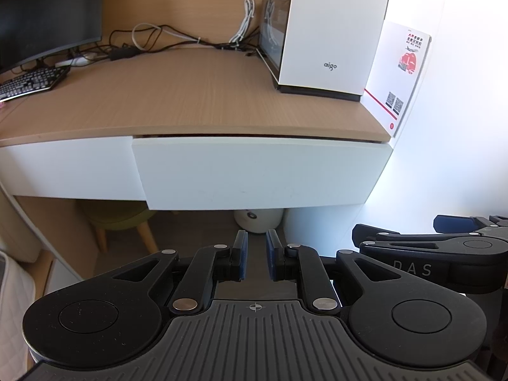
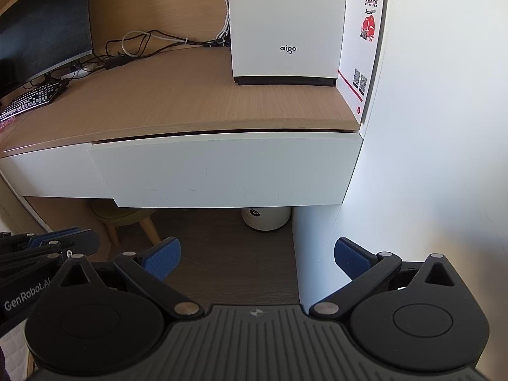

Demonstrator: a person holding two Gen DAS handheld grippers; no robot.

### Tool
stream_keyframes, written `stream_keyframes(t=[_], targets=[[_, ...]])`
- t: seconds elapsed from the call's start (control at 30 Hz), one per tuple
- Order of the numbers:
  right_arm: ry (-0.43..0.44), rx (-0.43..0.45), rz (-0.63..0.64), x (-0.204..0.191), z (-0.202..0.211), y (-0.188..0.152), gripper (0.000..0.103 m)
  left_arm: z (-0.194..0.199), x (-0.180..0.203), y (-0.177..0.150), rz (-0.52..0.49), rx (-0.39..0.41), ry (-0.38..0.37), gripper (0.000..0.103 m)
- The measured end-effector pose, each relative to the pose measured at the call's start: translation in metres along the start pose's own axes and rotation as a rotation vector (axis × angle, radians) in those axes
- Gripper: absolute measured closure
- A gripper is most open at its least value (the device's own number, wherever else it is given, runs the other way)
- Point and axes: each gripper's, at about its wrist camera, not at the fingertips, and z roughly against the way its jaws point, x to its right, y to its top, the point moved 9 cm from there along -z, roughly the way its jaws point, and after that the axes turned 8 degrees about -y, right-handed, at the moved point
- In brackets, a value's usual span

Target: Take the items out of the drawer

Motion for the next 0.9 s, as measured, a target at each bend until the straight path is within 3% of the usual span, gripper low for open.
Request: stream_keyframes(t=[0.53, 0.9], targets=[[0.001, -0.012, -0.007, 0.002, -0.004, 0.001, 0.0, -0.006, -0.003, -0.002, 0.003, -0.022, -0.02, 0.088], [0.036, -0.009, -0.063, 0.001, -0.012, 0.003, 0.0, -0.017, -0.02, 0.006, 0.082, -0.032, -0.114, 0.087]])
